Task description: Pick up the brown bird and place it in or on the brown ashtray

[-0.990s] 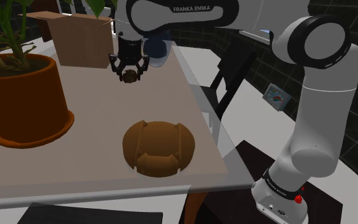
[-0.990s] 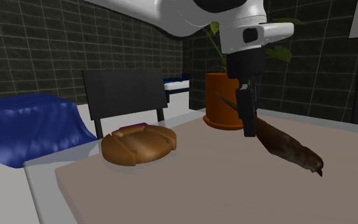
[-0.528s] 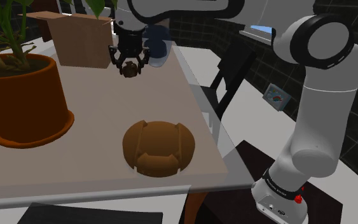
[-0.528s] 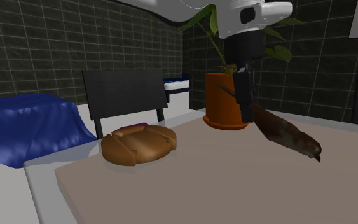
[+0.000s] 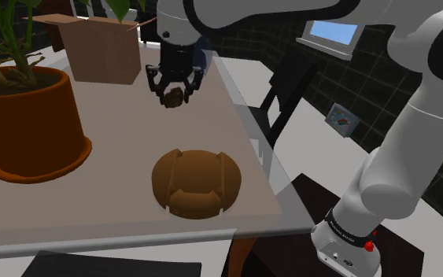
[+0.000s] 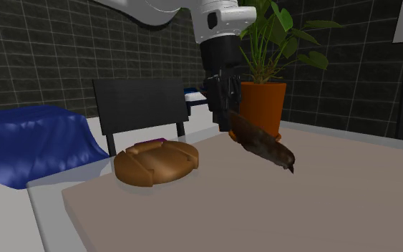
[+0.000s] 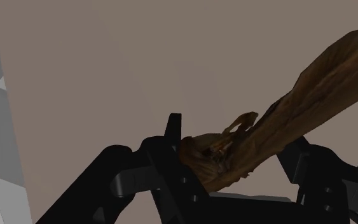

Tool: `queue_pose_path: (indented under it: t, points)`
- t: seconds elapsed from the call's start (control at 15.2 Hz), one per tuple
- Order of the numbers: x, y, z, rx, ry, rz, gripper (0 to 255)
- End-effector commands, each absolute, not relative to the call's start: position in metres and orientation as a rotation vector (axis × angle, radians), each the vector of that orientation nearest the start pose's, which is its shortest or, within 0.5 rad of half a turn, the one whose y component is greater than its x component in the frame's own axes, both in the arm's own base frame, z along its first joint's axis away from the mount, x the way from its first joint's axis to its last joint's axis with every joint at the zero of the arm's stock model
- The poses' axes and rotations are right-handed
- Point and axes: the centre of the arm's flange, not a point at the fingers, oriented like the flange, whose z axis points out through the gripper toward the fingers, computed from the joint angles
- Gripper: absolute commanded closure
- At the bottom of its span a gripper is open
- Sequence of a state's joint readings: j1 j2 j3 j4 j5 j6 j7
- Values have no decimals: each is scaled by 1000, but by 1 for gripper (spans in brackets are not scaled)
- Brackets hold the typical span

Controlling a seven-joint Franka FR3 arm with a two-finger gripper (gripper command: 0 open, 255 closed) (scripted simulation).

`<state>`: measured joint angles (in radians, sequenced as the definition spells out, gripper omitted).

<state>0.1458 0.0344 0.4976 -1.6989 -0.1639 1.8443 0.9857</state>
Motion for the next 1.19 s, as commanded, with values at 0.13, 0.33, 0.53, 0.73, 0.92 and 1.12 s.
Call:
queue_pose_path:
  t: [0.13, 0.33, 0.53, 0.73, 0.92, 1.12]
  points:
    - [424, 345, 570, -3106, 485, -290, 255]
    - [385, 350, 570, -3106, 485, -290, 255]
    - [346, 355, 570, -3106, 485, -290, 255]
    - [307, 360, 570, -3106, 485, -290, 255]
    - [267, 366, 570, -3106, 485, -290, 255]
    - [244, 369, 559, -3106, 485, -290, 255]
